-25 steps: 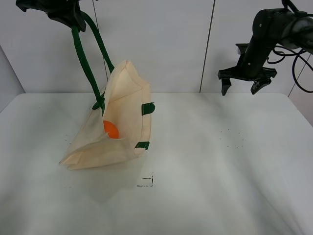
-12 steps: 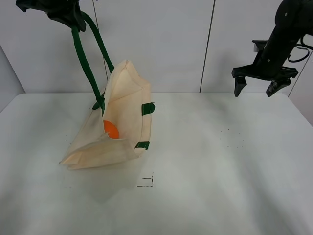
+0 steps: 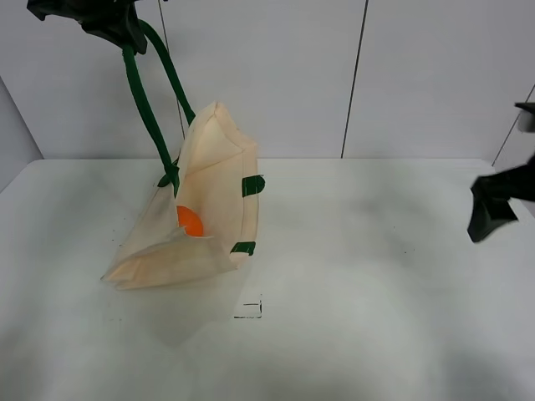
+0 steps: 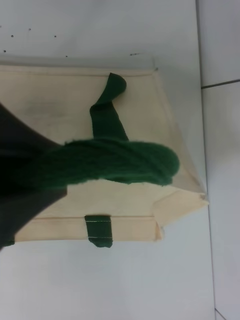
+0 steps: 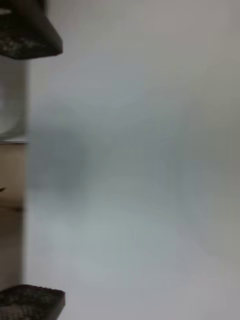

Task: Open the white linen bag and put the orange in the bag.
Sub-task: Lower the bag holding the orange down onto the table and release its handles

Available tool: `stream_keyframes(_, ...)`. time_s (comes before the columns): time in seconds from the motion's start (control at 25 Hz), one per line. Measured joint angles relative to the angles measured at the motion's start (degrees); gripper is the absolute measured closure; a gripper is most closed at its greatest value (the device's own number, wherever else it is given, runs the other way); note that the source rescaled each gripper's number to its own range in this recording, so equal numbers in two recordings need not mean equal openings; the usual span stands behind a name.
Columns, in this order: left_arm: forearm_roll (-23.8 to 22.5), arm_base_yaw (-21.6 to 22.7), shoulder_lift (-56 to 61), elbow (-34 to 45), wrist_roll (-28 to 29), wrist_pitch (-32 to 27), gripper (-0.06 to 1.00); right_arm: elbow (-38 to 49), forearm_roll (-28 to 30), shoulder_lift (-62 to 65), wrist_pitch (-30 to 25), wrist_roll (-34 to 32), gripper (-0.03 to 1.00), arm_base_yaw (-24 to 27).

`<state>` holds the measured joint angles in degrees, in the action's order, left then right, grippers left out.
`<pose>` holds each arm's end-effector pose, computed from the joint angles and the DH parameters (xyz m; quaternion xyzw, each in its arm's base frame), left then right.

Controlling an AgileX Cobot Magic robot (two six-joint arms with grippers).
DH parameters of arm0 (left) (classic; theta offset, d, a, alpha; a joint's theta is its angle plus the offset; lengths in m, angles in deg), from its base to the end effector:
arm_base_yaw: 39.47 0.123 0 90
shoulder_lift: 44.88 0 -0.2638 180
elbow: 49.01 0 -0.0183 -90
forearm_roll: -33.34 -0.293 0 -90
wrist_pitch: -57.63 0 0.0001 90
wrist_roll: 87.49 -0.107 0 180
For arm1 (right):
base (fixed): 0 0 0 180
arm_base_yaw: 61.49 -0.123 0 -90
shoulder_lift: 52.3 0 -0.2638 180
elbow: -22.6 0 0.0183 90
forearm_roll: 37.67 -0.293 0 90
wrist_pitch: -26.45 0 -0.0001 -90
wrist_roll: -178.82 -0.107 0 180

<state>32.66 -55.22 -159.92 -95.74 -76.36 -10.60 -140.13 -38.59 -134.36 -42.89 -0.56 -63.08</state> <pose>0.4341 -0.1212 0.4096 0.0374 0.9282 -0.0803 0.3615 0.2764 0.0093 0.2499 -0.0171 0.9949 0.0086 0.0986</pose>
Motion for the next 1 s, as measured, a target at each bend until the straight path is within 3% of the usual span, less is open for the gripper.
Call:
stream_keyframes(0.2,0.0,0.0,0.0,0.0,0.0,0.0,0.94,17.2,0.0,20.5,3.8,0.4,-0.03,0.0)
stream_keyframes(0.44,0.0,0.0,0.0,0.0,0.0,0.0,0.94,29.7,0.0,45.0,9.8,0.9,-0.03,0.0)
stream_keyframes(0.8,0.0,0.0,0.0,0.0,0.0,0.0,0.94,30.9,0.3,71.2,10.6,1.4,-0.03,0.0)
stream_keyframes(1.0,0.0,0.0,0.0,1.4,0.0,0.0,0.94,31.0,0.9,73.8,10.6,1.4,-0.03,-0.3)
